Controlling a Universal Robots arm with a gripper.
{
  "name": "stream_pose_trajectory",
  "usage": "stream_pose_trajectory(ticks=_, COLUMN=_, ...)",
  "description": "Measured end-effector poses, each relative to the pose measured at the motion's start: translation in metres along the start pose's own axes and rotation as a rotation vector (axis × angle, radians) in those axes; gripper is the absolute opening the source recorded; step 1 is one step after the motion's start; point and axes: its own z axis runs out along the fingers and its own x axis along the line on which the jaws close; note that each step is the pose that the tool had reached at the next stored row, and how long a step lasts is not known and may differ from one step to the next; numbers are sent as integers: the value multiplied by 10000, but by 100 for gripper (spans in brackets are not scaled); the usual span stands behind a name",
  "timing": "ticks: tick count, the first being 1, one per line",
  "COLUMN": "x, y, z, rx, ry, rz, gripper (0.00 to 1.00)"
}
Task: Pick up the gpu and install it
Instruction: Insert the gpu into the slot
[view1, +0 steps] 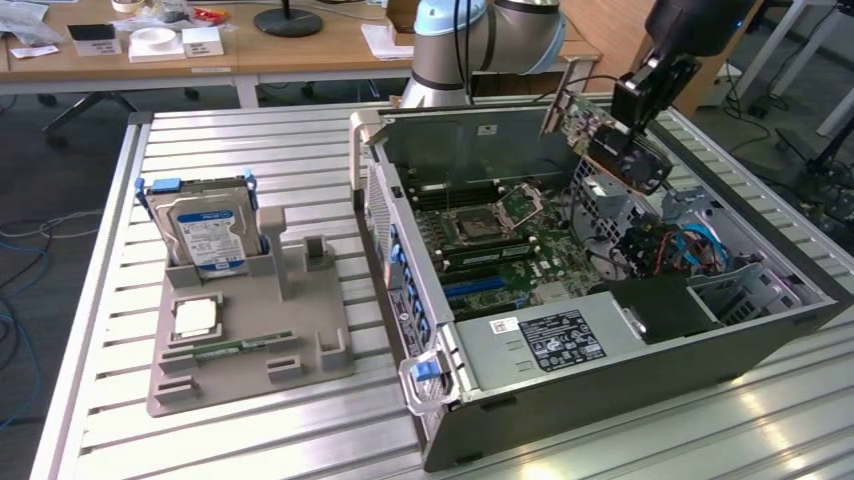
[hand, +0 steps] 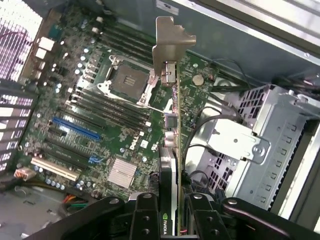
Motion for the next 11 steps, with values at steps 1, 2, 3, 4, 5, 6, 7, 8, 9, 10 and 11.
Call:
stream_pose_trajectory(ticks=1, x=0, y=0, z=1, rx=-1, ry=7, rz=-126, gripper=27)
stream_pose_trajectory(ticks=2, x=0, y=0, z=1, rx=-2, ry=15, rz=-254, gripper=27)
stream_pose_trajectory(ticks=3, x=0, y=0, z=2, rx=-3, ry=22, rz=-383, gripper=27)
stream_pose_trajectory(ticks=4, x=0, y=0, z=3, rx=-4, ry=31, rz=-526, gripper=27)
stream_pose_trajectory(ticks=5, x=0, y=0, z=3, rx=-5, ry=38, rz=-657, gripper=27)
stream_pose_trajectory(ticks=6, x=0, y=0, z=4, rx=-6, ry=45, rz=-782, gripper=27)
stream_pose_trajectory(ticks=7, x=0, y=0, z=4, rx=-7, ry=53, rz=-911, gripper=27)
stream_pose_trajectory(ticks=8, x=0, y=0, z=5, rx=-8, ry=60, rz=-1038, gripper=27)
stream_pose_trajectory(ticks=9, x=0, y=0, z=5, rx=-9, ry=68, rz=-1168, gripper=27)
stream_pose_trajectory(ticks=10, x=0, y=0, z=6, rx=-11, ry=75, rz=-1299, gripper=27)
stream_pose_trajectory(ticks=11, x=0, y=0, z=6, rx=-11, ry=83, rz=-1429, gripper=27)
